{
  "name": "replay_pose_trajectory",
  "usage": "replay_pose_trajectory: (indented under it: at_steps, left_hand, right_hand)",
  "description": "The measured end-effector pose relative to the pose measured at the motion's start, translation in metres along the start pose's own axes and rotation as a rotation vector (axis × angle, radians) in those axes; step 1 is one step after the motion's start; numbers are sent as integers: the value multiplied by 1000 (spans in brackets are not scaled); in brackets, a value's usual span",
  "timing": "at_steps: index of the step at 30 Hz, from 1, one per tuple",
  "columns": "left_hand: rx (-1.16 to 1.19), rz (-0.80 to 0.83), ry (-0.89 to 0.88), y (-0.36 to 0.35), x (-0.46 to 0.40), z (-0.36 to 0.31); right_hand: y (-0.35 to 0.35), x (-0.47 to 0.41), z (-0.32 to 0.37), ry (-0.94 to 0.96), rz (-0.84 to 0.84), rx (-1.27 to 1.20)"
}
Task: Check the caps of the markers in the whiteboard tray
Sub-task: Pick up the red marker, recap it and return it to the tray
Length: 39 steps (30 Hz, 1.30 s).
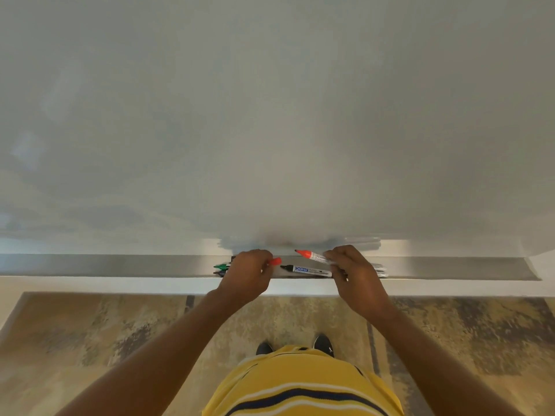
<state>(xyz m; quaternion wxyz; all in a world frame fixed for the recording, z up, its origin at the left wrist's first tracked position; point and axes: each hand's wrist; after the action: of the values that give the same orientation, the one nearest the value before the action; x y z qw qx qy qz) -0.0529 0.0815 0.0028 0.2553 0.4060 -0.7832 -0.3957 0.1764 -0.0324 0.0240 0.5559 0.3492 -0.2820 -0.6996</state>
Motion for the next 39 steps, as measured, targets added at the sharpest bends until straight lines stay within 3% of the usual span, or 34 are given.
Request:
replay_pose_trajectory:
  at_steps: [4,7,28,39]
  left_hand:
    - [271,-46,70,16,9,-19]
    - [328,-65,61,26,13,-31]
    - [292,-56,-102,38,13,-61]
    - [458,-111,28,35,13,-73]
  right_hand:
    - [14,-6,5,72,-30,-9]
    - [23,-9,7,126,-40,3]
    - [44,-14,13,151,40,-22]
    - [45,-11,23,86,-67,-127]
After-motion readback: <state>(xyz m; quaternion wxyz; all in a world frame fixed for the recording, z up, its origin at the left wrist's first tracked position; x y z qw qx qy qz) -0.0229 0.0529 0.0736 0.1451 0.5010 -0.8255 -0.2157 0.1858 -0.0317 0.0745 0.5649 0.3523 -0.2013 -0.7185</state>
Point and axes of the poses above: each hand's wrist, its own x-axis away from the middle knuckle, its own y-axis out of the back of the hand, z = x × y, and after that the axes turned 1 degree about -z, right-handed
